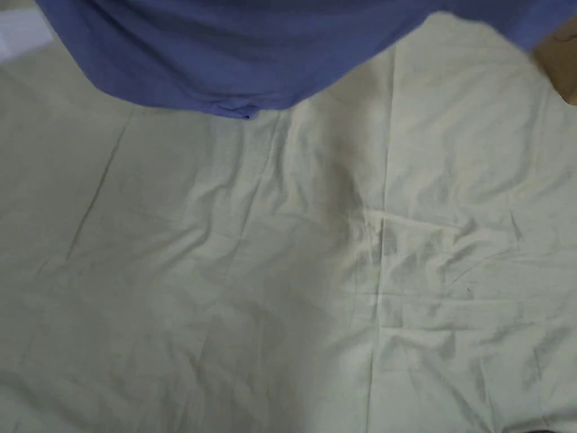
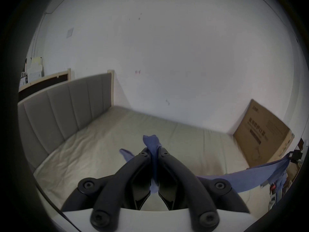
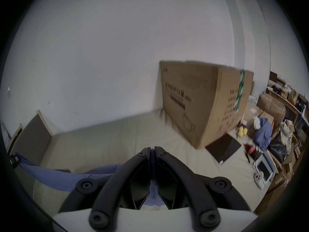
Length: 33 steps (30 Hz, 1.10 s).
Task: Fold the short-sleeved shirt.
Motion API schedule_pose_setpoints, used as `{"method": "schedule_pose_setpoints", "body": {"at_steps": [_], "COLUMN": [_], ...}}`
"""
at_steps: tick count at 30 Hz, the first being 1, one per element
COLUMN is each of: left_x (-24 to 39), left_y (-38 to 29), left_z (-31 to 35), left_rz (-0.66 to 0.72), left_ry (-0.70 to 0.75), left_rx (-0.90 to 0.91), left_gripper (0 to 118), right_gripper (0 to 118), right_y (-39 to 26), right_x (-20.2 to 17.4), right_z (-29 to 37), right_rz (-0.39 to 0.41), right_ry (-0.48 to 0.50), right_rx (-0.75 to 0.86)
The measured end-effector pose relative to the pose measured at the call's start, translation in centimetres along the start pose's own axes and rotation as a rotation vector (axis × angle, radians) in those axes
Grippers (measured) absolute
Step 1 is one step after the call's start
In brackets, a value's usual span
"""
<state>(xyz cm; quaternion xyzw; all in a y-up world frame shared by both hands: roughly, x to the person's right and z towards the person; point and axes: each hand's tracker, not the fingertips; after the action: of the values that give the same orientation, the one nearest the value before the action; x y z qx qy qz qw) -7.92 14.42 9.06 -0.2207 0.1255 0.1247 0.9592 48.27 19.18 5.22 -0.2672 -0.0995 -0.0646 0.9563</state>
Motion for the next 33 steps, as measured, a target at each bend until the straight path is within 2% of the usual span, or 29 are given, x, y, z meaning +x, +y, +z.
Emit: {"method": "schedule_pose_setpoints", "body": {"at_steps": [2, 9, 13, 17, 22, 28, 30, 31, 32, 33], "left_x": [-1.4, -6.4, -7.9, -9.5, -10.2, -10.5, -10.9, -11.1, -11.4, -11.7], "left_y": [-3.7, -17.3, -23.8, -27.8, -30.9, -32.4, -32.2, -31.8, -31.1, -30.2], "left_z": [1.0, 7.0, 10.7, 14.5, 18.8, 20.9, 20.9, 21.0, 21.2, 21.6], "left_rz": [-0.009, 0.041, -0.008, 0.068, 0.037, 0.0, 0.03, 0.045, 0.06, 0.076], "left_ry": [0.006, 0.01, 0.031, 0.048, 0.074, 0.08, 0.079, 0.092, 0.093, 0.091], "left_rx": [-0.045, -0.236, -0.344, -0.368, -0.393, -0.41, -0.412, -0.401, -0.374, -0.337], "left_gripper": [3, 3, 3, 3, 3, 5, 37, 62, 90, 105], "right_gripper": [4, 4, 4, 4, 4, 4, 8, 21, 56, 81], "right_y": [-3.5, -16.2, -23.1, -28.3, -32.4, -35.3, -35.4, -35.1, -34.7, -34.1], "right_x": [1.2, 6.5, 9.1, 11.3, 14.5, 16.5, 16.8, 16.7, 16.8, 16.9], "right_z": [-0.5, 0.8, 2.7, 5.6, 8.8, 11.2, 11.8, 12.1, 12.3, 12.6], "right_rz": [0.021, -0.01, 0.0, -0.035, -0.104, -0.13, -0.145, -0.141, -0.12, -0.091], "right_ry": [-0.011, -0.002, -0.006, -0.019, -0.016, -0.007, 0.017, 0.01, -0.001, -0.01], "right_rx": [-0.061, -0.239, -0.326, -0.364, -0.405, -0.43, -0.436, -0.431, -0.409, -0.379]}}
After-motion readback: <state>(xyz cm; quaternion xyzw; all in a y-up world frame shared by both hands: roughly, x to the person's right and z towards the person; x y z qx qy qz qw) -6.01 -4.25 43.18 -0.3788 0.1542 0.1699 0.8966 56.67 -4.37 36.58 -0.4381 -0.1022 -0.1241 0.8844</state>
